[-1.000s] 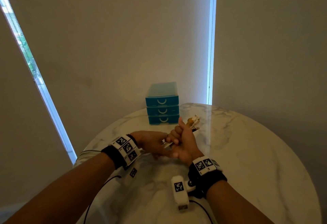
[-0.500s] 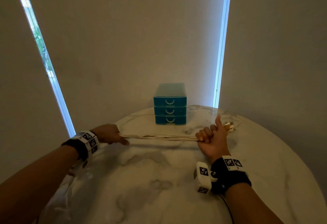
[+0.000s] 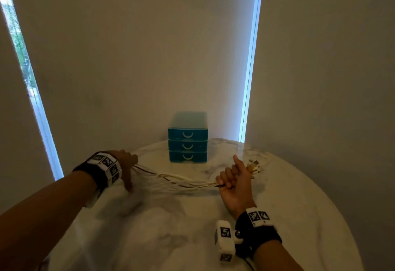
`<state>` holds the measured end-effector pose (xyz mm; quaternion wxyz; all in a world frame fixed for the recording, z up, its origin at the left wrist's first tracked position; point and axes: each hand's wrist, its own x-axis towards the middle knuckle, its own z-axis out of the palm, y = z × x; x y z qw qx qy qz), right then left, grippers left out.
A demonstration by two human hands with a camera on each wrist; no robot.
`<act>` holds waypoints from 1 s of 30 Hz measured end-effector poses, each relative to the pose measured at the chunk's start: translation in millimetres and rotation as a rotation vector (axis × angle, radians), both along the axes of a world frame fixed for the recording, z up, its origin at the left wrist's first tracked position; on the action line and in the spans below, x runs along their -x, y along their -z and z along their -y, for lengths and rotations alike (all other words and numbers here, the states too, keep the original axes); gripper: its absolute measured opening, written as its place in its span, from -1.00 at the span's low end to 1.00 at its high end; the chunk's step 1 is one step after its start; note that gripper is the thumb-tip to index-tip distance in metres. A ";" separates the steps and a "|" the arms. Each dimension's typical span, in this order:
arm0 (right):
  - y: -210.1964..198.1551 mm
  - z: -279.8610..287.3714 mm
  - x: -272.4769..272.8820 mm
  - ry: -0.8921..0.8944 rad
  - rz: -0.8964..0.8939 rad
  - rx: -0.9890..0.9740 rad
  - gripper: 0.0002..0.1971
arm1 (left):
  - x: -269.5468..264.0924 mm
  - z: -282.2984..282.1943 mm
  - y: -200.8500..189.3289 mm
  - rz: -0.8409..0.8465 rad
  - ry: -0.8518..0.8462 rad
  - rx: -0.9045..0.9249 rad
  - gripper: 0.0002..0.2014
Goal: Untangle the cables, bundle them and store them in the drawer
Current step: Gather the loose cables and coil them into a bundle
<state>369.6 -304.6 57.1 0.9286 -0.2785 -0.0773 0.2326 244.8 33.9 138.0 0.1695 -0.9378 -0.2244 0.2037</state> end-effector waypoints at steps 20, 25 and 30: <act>-19.5 3.1 6.2 -0.071 -0.087 -0.144 -0.47 | -41.7 205.4 24.7 0.532 0.290 0.721 -0.38; -21.3 10.5 7.1 -0.022 -0.097 -0.182 -0.23 | -48.9 205.0 28.1 0.504 0.300 0.556 -0.56; -21.2 15.4 3.8 0.032 -0.169 -0.126 -0.39 | -48.1 214.4 32.8 0.521 0.299 0.532 -0.59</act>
